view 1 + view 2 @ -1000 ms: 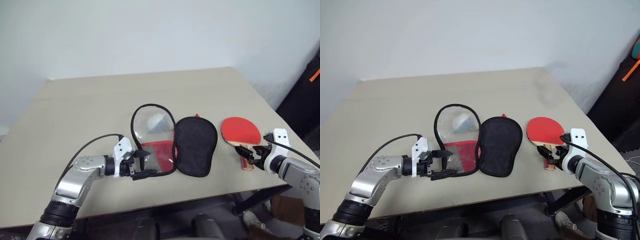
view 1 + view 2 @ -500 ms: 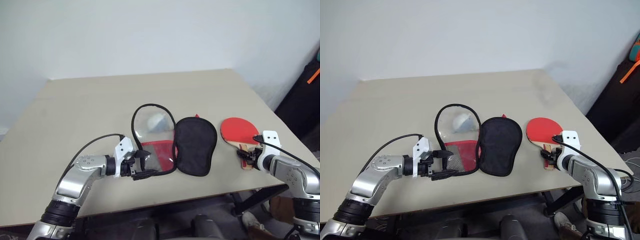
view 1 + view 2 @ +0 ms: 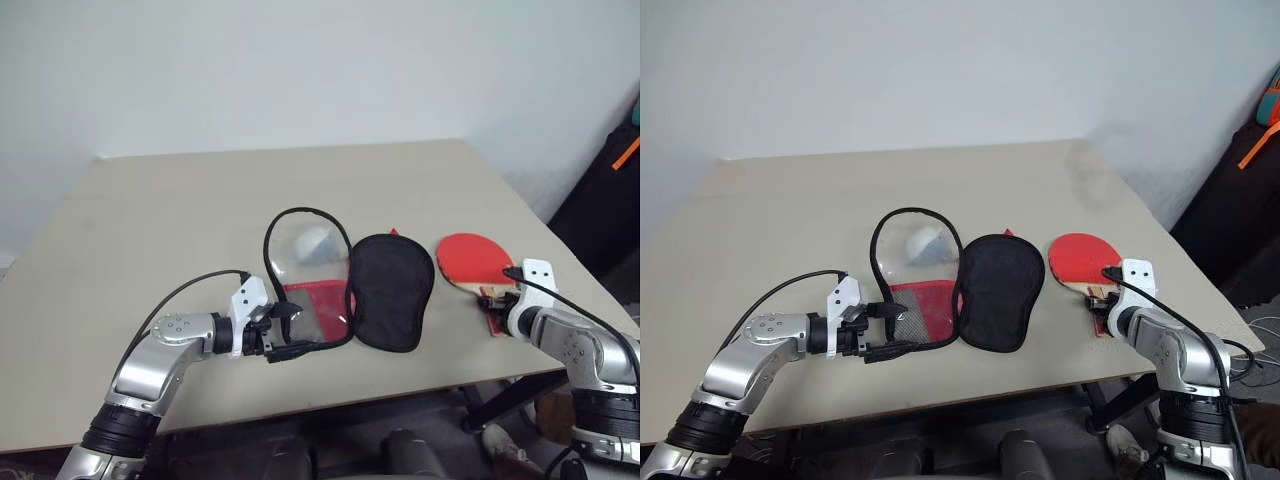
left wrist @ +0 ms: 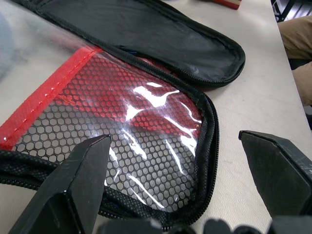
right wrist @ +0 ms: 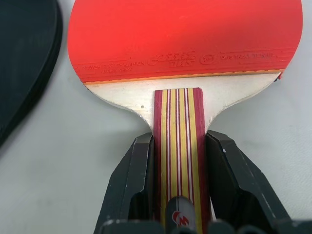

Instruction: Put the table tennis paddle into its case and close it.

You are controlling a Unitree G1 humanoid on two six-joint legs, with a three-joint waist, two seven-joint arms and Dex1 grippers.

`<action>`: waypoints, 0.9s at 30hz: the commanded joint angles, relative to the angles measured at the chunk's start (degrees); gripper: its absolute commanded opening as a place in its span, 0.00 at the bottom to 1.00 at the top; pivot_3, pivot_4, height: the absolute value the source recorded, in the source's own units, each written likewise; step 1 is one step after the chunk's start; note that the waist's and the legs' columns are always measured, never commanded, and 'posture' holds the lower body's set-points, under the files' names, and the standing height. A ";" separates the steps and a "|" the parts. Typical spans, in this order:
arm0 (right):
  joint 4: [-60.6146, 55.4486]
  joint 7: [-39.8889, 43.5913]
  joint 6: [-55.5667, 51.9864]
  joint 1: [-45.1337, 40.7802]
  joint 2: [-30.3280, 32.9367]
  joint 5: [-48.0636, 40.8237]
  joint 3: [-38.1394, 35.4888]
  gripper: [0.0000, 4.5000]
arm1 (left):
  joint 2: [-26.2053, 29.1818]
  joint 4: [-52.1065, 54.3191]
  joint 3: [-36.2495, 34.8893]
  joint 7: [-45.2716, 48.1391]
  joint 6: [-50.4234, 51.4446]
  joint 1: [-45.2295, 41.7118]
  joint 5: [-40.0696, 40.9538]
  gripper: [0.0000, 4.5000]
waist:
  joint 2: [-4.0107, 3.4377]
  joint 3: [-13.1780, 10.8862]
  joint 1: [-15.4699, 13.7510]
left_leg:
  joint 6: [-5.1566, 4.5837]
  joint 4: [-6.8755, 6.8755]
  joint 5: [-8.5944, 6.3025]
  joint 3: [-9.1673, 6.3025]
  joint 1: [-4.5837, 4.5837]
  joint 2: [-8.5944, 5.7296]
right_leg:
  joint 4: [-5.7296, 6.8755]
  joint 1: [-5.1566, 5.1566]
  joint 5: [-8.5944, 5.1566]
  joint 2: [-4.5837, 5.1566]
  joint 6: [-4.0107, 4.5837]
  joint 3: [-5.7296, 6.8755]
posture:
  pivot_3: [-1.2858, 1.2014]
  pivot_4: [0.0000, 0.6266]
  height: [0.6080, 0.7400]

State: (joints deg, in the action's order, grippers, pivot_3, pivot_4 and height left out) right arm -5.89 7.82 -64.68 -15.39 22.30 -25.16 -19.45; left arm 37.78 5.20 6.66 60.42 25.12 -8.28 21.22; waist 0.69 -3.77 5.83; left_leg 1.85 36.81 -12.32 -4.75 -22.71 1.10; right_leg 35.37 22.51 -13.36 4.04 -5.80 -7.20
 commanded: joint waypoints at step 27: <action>-31.19 -10.61 -22.30 0.68 -33.21 -8.93 1.58 0.26 | -1.24 -0.67 3.54 0.73 2.45 -5.69 -0.79 1.00 | -0.40 -0.13 -0.06 | -0.35 -0.66 0.24 -0.19 -0.64 -0.02 | 0.43 0.97 0.14 -0.10 0.01 0.09 | 0.52 0.00 1.00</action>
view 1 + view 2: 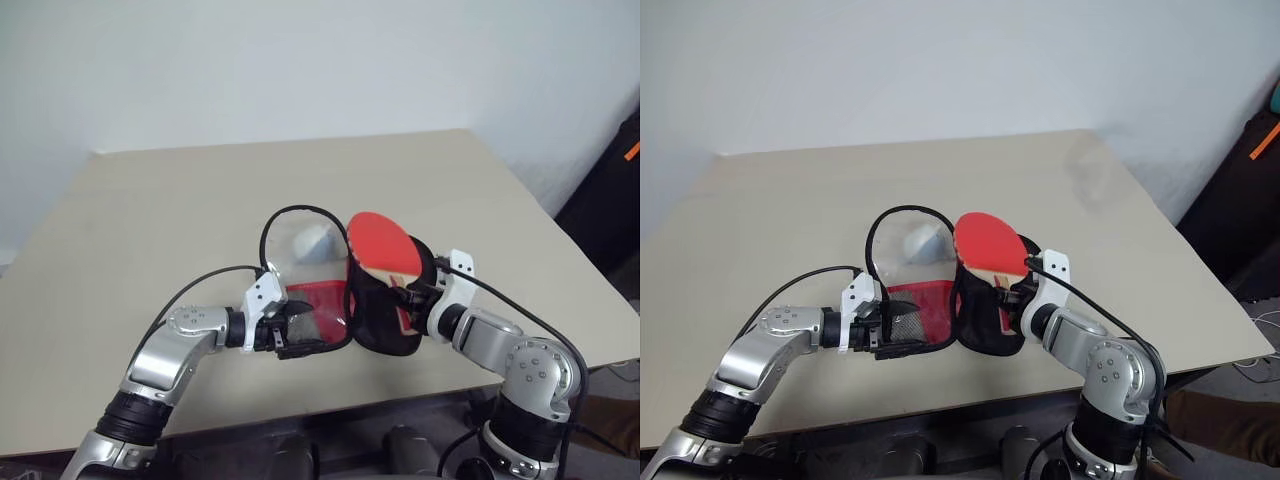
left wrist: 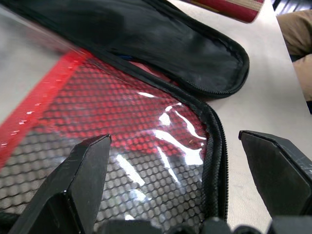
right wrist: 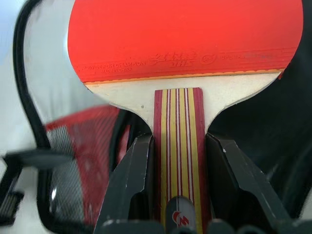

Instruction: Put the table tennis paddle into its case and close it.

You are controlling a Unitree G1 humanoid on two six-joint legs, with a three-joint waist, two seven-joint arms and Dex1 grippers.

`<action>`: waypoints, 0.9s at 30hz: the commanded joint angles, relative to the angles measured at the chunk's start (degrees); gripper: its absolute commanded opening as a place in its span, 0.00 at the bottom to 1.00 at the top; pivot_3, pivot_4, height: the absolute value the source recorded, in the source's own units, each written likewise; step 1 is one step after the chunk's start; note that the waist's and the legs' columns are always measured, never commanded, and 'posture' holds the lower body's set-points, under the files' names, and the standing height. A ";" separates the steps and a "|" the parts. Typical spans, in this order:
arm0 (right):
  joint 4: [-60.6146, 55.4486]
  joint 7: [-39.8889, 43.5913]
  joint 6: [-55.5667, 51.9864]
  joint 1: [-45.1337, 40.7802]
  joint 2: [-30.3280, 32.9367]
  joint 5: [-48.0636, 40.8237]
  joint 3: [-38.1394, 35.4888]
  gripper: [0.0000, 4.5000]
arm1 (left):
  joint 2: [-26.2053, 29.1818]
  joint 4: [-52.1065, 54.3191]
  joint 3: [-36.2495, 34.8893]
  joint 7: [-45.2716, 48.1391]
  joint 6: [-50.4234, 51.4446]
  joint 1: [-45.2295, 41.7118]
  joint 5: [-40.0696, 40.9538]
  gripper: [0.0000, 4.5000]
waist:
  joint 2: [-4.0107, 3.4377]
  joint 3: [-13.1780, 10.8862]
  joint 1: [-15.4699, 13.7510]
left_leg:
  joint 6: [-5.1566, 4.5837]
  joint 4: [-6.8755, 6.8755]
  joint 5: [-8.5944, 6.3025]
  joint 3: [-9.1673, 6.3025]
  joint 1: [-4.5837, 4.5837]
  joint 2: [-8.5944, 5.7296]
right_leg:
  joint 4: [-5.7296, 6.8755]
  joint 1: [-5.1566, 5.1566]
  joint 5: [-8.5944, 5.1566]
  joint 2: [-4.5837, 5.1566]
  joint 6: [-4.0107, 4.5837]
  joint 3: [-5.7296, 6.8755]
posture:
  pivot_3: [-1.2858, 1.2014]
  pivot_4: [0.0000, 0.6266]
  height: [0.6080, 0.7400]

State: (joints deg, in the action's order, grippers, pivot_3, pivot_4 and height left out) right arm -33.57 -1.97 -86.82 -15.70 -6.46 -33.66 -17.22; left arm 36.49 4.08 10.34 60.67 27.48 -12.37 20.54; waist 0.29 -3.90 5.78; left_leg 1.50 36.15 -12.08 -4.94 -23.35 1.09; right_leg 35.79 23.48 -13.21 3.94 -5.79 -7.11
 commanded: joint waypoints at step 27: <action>0.57 1.40 -4.32 0.59 -3.13 0.84 -3.98 0.26 | -1.60 -0.58 -0.87 -0.59 -0.64 -1.45 -1.54 1.00 | 0.00 0.06 0.04 | 0.01 0.01 0.05 -0.06 0.07 0.01 | 0.04 -0.06 0.03 -0.02 0.05 0.06 | 0.52 0.00 1.00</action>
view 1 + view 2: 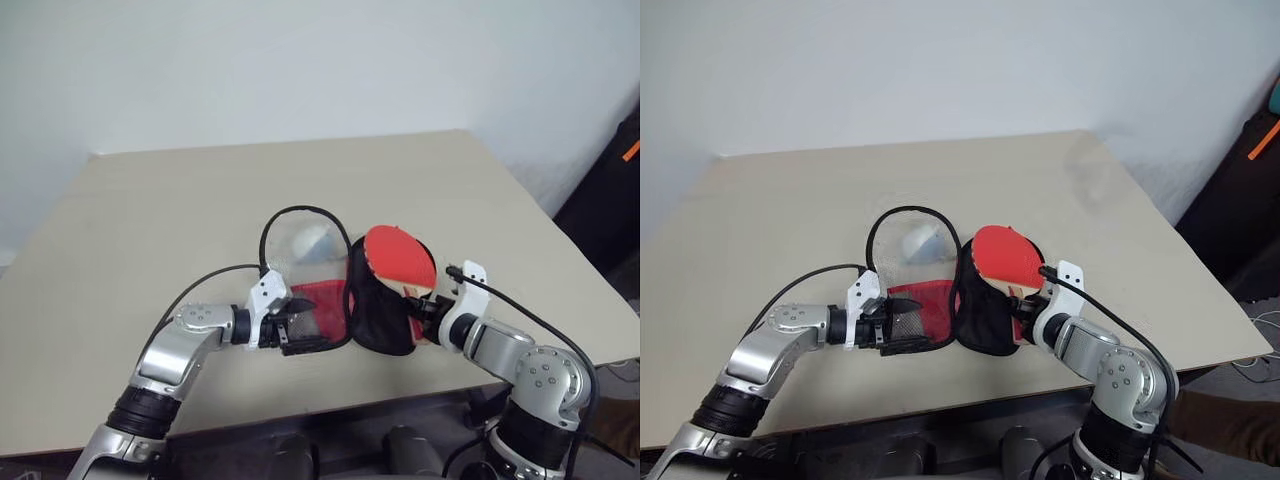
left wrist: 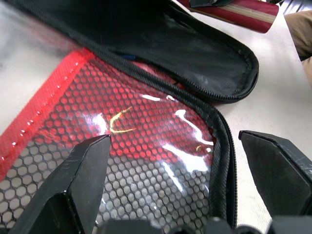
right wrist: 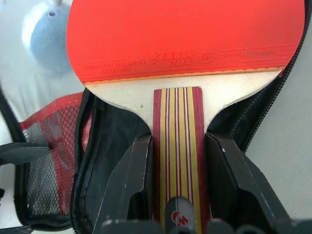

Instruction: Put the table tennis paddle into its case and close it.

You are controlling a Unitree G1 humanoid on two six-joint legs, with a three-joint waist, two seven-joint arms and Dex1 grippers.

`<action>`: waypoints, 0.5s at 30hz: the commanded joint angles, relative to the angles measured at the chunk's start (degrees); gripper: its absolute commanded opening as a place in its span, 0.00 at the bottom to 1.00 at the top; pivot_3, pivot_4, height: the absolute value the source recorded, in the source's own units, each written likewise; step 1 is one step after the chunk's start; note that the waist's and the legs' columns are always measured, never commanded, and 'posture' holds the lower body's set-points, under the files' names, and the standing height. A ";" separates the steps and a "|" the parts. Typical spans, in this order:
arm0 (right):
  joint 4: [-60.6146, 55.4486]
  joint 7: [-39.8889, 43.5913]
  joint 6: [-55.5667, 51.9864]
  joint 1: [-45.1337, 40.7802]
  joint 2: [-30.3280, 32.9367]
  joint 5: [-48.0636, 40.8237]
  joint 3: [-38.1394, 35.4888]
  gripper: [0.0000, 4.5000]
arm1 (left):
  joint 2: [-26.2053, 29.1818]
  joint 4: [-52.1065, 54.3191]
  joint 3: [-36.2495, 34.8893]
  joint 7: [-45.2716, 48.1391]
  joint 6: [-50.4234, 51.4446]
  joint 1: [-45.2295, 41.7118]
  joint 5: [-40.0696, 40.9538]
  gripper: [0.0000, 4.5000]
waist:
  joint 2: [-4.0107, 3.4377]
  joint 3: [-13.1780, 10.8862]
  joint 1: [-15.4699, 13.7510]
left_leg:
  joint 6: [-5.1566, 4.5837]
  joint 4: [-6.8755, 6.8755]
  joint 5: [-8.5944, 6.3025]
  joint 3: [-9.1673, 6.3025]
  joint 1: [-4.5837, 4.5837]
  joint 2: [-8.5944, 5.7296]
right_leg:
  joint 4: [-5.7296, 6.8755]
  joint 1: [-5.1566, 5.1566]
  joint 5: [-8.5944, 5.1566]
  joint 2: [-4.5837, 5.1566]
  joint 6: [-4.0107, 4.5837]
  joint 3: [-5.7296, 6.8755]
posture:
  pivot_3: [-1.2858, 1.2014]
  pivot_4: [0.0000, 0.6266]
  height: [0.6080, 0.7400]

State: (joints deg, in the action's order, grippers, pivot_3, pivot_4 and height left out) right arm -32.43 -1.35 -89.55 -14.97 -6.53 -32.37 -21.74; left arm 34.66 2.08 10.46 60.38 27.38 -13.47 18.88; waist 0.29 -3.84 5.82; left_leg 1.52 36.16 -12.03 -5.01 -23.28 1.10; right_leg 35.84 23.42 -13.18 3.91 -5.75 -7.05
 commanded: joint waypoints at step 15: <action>1.31 -3.13 -2.95 -5.21 -4.97 5.77 -1.87 0.26 | -1.00 1.61 -0.20 -1.23 0.01 -0.16 0.07 1.00 | 0.01 0.02 -0.03 | 0.04 -0.01 0.07 0.02 0.38 0.01 | 0.01 -0.28 0.03 0.00 0.15 0.00 | 0.52 0.00 1.00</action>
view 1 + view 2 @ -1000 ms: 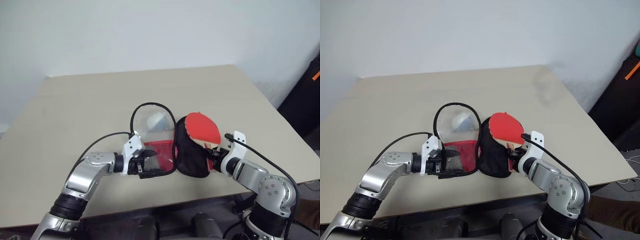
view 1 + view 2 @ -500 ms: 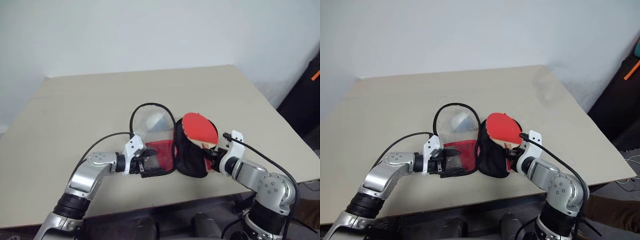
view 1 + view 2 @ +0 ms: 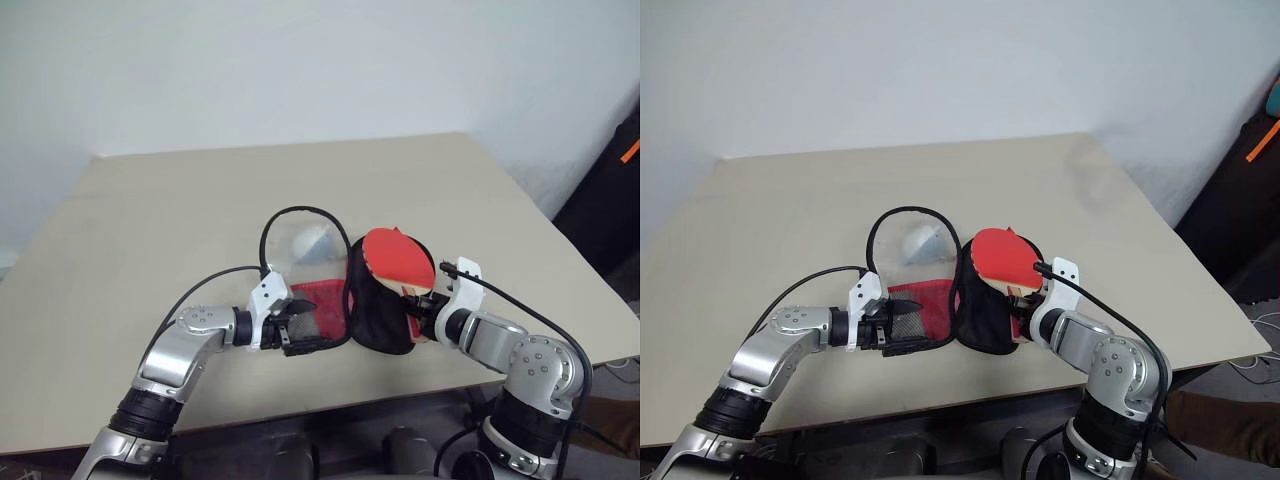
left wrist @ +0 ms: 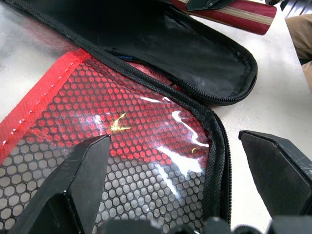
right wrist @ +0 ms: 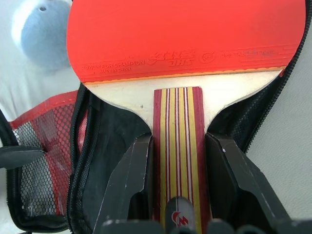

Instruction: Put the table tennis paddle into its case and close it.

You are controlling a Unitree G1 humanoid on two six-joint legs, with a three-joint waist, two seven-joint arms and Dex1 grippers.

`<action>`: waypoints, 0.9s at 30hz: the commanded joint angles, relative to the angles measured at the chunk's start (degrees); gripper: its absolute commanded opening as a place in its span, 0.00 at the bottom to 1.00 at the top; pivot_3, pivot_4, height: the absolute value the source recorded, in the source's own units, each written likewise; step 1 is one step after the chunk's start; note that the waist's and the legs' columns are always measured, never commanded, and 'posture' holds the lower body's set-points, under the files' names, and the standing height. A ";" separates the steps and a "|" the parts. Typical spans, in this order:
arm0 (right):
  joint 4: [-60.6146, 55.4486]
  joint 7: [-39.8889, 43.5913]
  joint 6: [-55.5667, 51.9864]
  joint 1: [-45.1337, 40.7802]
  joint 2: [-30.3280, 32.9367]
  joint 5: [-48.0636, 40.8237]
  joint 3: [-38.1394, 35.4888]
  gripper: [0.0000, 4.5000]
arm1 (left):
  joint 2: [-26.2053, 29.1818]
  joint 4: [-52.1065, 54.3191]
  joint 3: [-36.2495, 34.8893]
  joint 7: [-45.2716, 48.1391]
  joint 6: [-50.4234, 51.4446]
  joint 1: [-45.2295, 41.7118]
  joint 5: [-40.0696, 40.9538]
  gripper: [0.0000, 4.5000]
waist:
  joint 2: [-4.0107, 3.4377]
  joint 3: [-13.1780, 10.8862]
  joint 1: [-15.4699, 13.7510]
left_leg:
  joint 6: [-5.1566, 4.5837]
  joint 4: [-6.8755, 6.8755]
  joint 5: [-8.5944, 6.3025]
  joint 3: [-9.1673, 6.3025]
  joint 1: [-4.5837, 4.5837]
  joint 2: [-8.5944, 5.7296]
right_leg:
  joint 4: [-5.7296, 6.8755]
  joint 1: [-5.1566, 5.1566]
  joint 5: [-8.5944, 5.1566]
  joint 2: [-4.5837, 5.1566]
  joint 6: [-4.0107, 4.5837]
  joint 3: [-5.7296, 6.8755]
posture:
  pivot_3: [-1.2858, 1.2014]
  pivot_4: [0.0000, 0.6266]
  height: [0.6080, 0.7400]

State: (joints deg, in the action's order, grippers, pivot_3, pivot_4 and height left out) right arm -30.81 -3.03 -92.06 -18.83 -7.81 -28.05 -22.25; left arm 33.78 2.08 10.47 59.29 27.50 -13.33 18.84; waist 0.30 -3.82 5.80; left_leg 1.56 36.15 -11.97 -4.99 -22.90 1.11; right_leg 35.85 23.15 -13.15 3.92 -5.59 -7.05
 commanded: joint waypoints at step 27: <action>5.58 -6.34 6.13 -3.67 -4.26 7.37 3.21 0.61 | 0.28 1.76 -0.58 -0.16 1.01 -0.41 0.11 1.00 | -0.02 0.00 0.03 | 0.04 -0.01 0.07 -0.01 0.10 -0.01 | -0.07 -0.17 0.01 0.04 0.07 0.04 | 0.52 0.00 1.00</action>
State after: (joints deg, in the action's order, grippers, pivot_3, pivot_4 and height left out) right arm -24.10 -8.96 -87.11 -22.32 -8.57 -21.19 -18.61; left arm 33.74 2.08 10.49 59.26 28.60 -13.31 18.80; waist 0.28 -3.82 5.83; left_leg 1.59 36.12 -11.89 -5.00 -22.80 1.11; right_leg 35.80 22.98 -13.12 3.95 -5.49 -7.01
